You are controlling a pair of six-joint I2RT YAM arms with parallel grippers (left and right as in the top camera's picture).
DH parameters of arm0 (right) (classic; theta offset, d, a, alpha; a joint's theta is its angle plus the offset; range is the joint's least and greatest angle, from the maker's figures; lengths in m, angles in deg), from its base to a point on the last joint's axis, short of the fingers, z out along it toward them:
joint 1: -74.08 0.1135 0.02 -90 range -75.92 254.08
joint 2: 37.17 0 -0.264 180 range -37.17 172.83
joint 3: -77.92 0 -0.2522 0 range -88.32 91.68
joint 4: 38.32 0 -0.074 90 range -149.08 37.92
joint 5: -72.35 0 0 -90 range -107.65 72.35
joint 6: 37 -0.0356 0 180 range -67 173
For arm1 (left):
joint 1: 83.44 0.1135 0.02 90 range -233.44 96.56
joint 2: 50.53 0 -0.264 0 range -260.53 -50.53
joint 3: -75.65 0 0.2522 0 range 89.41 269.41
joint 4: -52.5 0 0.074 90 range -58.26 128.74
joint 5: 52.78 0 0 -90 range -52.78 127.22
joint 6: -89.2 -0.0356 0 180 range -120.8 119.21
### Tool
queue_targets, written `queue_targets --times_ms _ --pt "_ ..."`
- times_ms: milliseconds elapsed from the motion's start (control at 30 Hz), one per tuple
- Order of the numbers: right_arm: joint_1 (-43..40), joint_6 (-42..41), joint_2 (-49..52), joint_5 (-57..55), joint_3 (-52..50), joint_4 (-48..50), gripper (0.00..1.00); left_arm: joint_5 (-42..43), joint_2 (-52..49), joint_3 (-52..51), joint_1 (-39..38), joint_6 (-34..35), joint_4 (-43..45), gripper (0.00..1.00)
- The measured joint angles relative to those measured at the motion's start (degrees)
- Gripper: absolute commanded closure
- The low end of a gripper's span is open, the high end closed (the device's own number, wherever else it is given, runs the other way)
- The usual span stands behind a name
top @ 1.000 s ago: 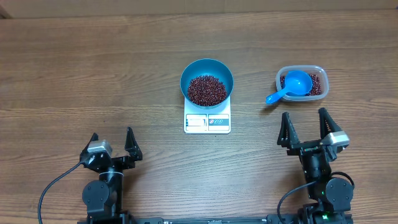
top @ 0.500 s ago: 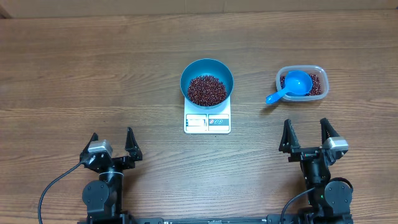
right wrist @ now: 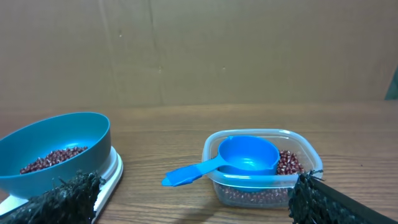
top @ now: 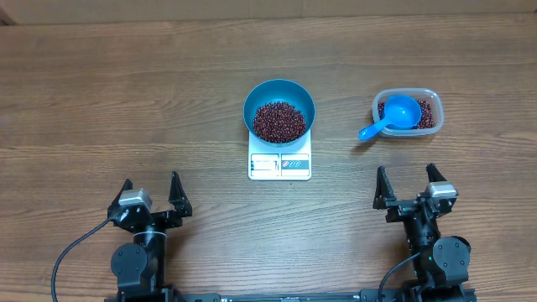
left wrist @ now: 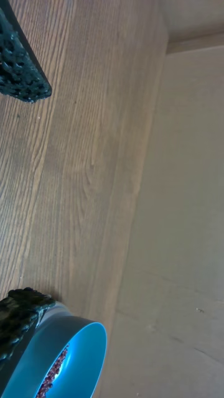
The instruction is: Scoop item into bowl and weigh 150g on scale
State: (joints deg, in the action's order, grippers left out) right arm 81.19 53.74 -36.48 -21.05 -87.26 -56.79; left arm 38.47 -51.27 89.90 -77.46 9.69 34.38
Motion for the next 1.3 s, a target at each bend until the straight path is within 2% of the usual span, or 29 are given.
queue_targets --times_ms 400,1300 --pt "-7.3 1.3 0.0 5.2 0.0 -0.1 0.00 0.0 0.0 0.0 0.0 0.0 0.0 0.00" --pt "-7.5 1.5 0.0 6.0 0.0 -0.1 0.00 0.0 0.0 0.0 0.0 0.0 0.0 0.00"
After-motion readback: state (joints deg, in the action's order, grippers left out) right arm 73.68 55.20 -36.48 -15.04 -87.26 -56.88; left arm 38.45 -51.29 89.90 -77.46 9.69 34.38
